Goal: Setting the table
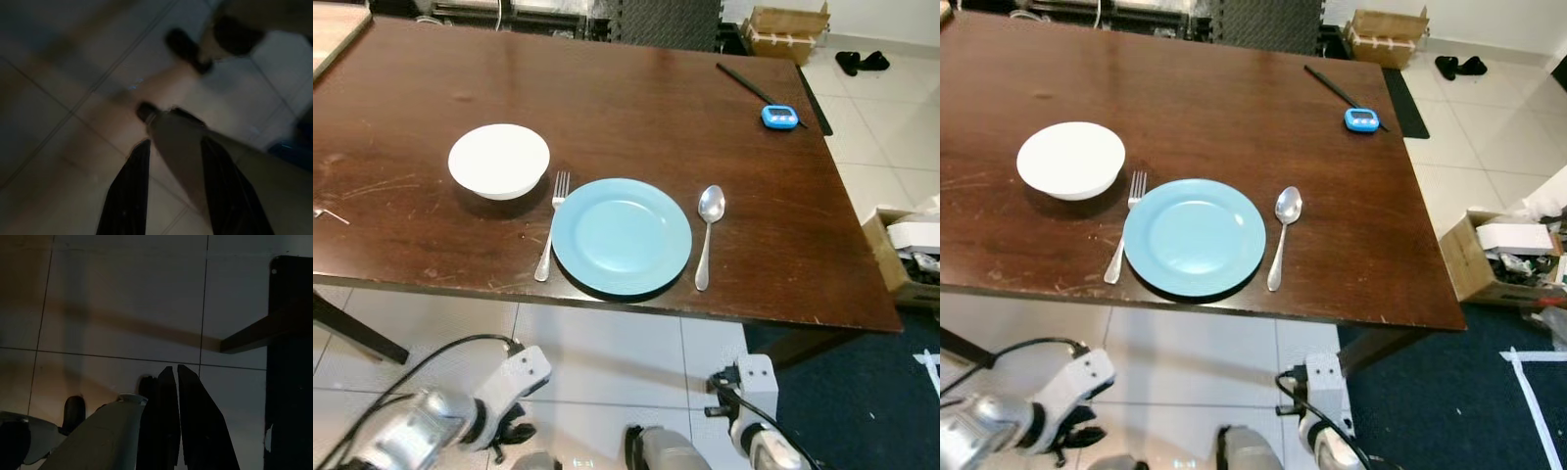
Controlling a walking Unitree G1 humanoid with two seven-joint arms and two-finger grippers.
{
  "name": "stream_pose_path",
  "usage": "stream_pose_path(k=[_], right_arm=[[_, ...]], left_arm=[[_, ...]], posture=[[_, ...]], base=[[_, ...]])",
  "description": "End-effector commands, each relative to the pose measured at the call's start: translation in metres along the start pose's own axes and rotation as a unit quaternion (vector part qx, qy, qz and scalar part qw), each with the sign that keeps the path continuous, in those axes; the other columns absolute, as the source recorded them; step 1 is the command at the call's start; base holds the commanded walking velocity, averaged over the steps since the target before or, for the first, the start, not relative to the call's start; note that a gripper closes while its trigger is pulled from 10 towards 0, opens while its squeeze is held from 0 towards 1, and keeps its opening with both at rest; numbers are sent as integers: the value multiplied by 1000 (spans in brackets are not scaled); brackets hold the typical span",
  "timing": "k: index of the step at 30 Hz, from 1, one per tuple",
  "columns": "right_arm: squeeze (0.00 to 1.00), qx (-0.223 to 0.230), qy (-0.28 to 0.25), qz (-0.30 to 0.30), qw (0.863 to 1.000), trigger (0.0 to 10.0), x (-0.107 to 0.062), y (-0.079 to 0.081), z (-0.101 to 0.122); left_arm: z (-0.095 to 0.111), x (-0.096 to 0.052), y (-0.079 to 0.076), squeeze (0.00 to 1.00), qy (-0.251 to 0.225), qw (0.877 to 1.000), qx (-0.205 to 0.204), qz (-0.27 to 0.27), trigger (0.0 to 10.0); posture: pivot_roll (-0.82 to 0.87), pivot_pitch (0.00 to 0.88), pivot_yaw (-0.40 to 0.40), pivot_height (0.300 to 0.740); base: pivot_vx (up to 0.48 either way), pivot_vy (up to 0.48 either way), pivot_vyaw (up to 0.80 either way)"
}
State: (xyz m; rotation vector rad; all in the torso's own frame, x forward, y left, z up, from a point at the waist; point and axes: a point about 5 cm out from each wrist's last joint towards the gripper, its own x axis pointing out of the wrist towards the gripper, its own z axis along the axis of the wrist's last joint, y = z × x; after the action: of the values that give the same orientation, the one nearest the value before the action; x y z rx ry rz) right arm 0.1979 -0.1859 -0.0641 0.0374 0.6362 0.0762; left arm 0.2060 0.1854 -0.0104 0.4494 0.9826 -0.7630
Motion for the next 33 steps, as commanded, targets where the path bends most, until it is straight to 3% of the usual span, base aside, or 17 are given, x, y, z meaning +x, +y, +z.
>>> stream_pose_path(k=[1,3,6,7,9,13,14,19,21,22,23,26,33], right_arm=[[0,5,19,-5,1000,10000,-3,-1,-9],[0,5,21,-5,1000,10000,-3,-1,-9],[0,5,46,-5,999,10000,-3,1,-15],[0,5,46,-5,999,10000,-3,1,-15],[0,8,73,-7,997,10000,-4,3,-21],[0,8,79,-7,997,10000,-4,3,-22],[0,5,76,0,997,10000,-4,6,-22],[0,1,56,4,998,10000,0,8,-14],[0,0,6,4,1000,10000,4,8,2],[0,0,6,4,1000,10000,4,8,2],[0,18,-30,2,999,10000,8,8,15],[0,17,-28,18,999,10000,11,12,19],[0,22,41,26,999,10000,10,16,4]], left_arm=[[-11,10,4,0,5,999,-1,54,10000],[-11,16,4,0,-10,998,-12,68,10000],[-15,32,3,0,-59,981,-141,118,10000],[-15,32,3,0,-59,981,-141,118,10000],[-22,39,2,0,-66,961,-219,152,10000],[-24,40,1,0,-67,955,-239,161,10000],[-27,44,-2,0,-67,943,-277,174,10000],[-26,49,-6,0,-75,931,-301,193,10000],[-23,52,-7,0,-84,928,-304,200,10000],[-23,52,-7,0,-84,928,-304,200,10000],[-18,54,-8,0,-90,930,-294,202,10000],[-13,55,-8,0,-98,933,-281,204,10000],[-5,56,-5,0,-115,939,-251,204,10000]], posture=[[25,98,-25,740],[25,98,-25,740],[21,97,-18,740],[21,97,-18,740],[21,94,-9,740],[21,94,-9,740],[23,96,0,740],[25,98,6,740],[27,98,8,740],[27,98,8,740],[27,98,8,740],[26,94,11,740],[27,90,8,740]], base=[[0,0,0],[0,0,0],[0,0,0],[0,0,0],[0,0,0],[0,0,0],[0,0,0],[0,0,0],[0,0,0],[0,0,0],[0,0,0],[0,0,0],[0,0,0]])
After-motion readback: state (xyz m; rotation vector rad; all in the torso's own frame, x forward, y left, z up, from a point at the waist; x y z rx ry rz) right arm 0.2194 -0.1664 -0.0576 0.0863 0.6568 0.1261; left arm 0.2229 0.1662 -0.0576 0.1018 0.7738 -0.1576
